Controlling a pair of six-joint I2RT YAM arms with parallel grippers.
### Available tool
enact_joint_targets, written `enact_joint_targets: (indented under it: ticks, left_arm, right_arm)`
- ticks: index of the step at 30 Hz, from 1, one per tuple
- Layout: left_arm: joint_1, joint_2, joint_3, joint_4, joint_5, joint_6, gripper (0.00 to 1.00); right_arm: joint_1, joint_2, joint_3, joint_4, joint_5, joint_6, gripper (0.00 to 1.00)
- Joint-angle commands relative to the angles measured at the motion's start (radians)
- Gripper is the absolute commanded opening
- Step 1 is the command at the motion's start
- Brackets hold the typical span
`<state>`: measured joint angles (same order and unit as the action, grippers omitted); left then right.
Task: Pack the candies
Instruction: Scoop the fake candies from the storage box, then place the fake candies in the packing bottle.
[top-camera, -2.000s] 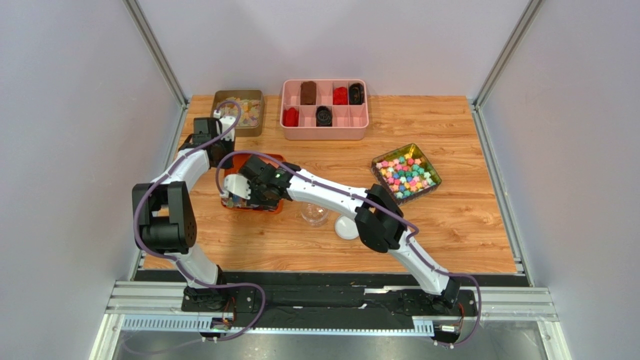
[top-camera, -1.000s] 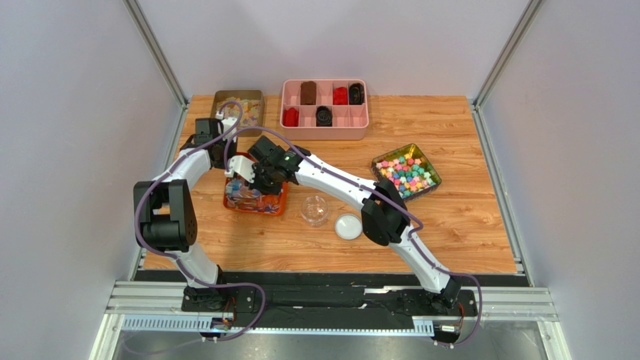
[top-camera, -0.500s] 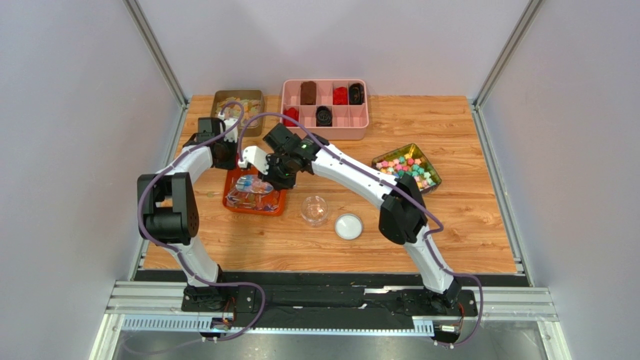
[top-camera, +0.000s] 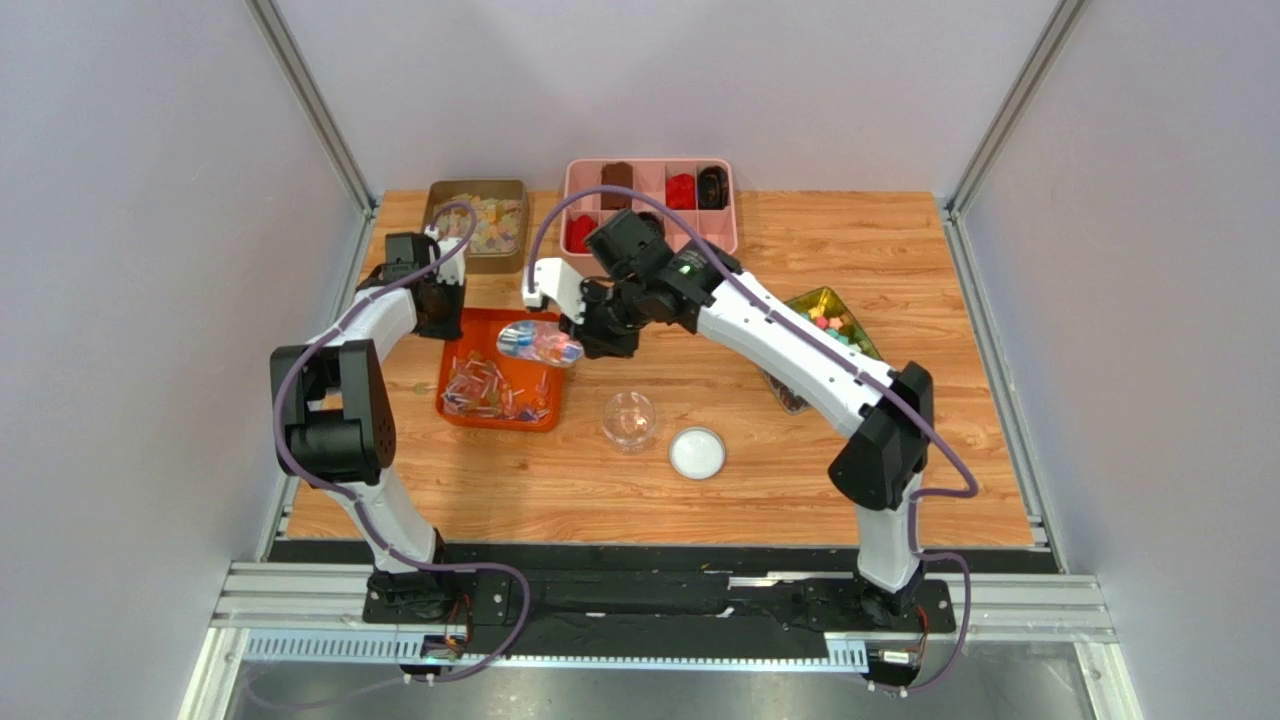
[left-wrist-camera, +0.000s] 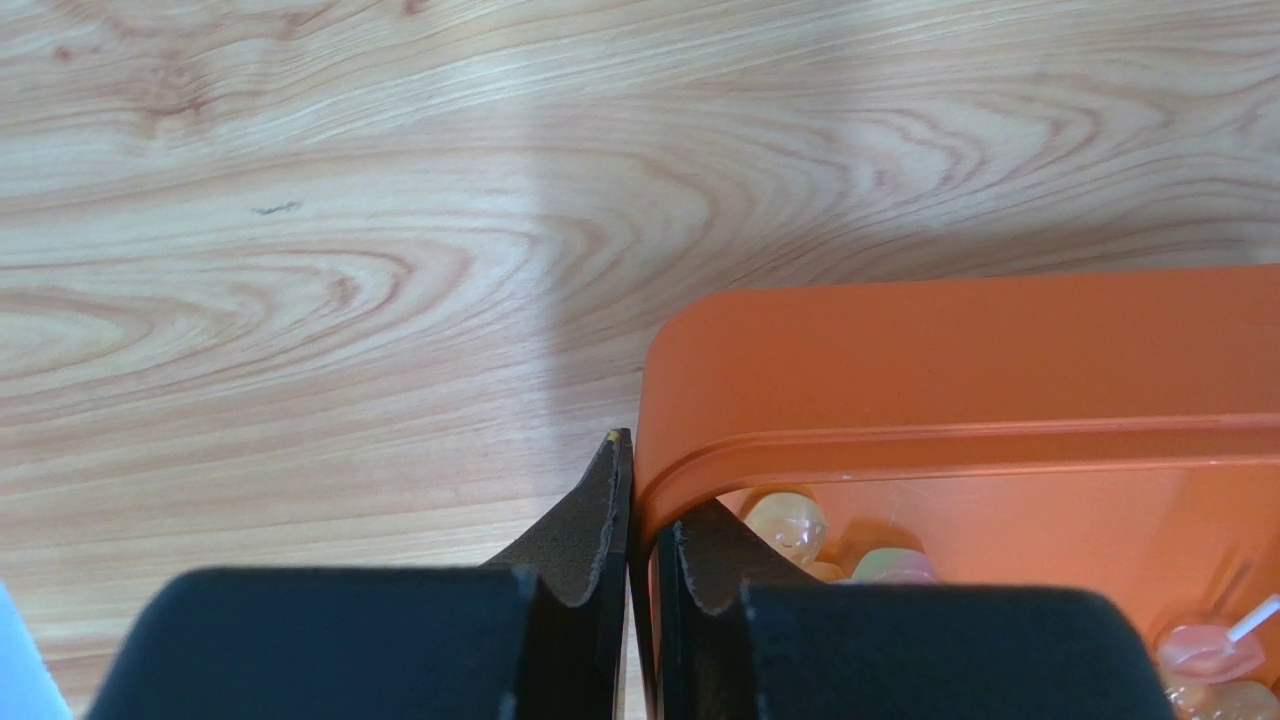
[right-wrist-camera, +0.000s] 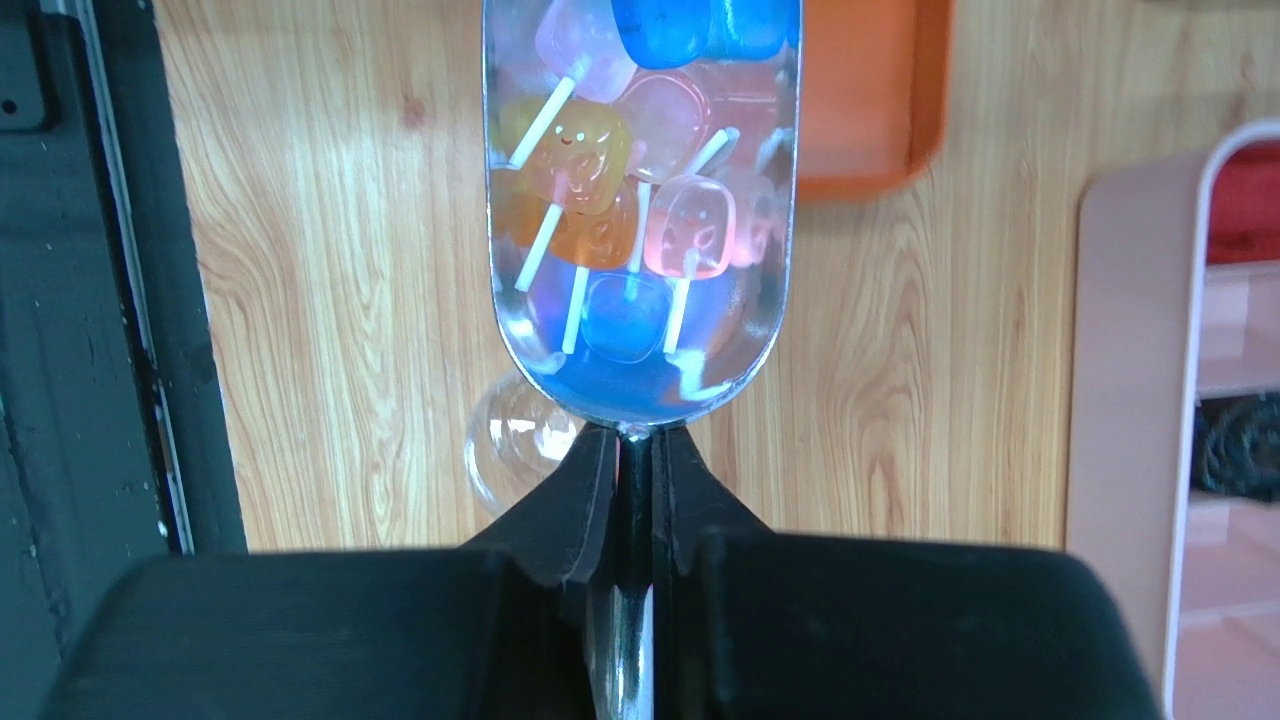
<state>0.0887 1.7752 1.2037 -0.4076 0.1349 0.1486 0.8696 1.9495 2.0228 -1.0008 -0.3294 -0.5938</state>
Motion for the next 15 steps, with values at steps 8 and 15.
enact_joint_targets:
  ticks: [8,15]
  left_arm:
    - [0.04,-0.04,0.0,-0.031,0.061,0.075,0.0]
    - [0.04,-0.048,0.011,-0.079,0.074,0.092,0.0]
  right_arm:
    - [-0.09,-0.222,-0.243,-0.001,0.067,-0.054,0.0]
    - [-0.109,-0.337,-0.436,0.022,0.13,-0.106,0.0]
